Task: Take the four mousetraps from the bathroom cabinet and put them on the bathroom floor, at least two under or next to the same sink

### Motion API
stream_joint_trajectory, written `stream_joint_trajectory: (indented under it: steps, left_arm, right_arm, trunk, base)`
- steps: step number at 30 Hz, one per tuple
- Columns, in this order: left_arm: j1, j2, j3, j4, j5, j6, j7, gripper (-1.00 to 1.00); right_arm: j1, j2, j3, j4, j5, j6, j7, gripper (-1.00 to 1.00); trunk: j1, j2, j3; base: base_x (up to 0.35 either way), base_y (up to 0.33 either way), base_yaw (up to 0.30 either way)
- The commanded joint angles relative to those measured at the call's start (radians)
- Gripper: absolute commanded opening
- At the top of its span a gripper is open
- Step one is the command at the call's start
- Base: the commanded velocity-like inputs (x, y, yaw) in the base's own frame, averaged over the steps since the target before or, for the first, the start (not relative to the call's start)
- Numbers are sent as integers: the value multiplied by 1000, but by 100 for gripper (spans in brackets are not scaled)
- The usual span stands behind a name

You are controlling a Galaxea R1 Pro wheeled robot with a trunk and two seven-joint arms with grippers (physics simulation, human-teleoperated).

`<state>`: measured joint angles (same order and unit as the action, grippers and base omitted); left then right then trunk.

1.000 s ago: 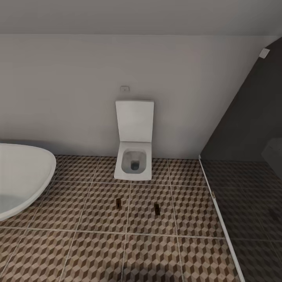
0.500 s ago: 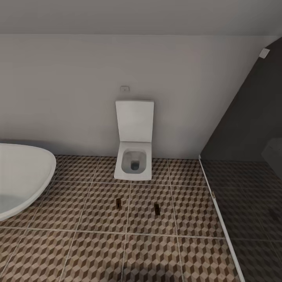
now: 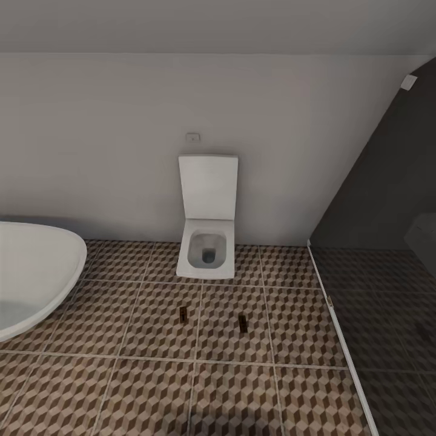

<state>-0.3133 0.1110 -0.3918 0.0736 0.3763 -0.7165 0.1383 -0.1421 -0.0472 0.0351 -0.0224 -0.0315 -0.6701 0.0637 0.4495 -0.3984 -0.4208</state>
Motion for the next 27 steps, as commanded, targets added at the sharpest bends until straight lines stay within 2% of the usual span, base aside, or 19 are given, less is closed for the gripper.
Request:
stream_joint_trajectory:
  steps: [1,27]
  left_arm:
    - [-1,-1,-9,3,3,-4,4,100]
    - [-1,-1,-9,3,3,-4,4,100]
  right_arm:
    - [-1,0,3,1,-4,-3,4,100]
    - [-1,0,3,1,-4,-3,4,100]
  trunk:
    - [0,-2,-1]
    - [0,-2,-1]
  base:
    - [0,0,0]
    - [0,0,0]
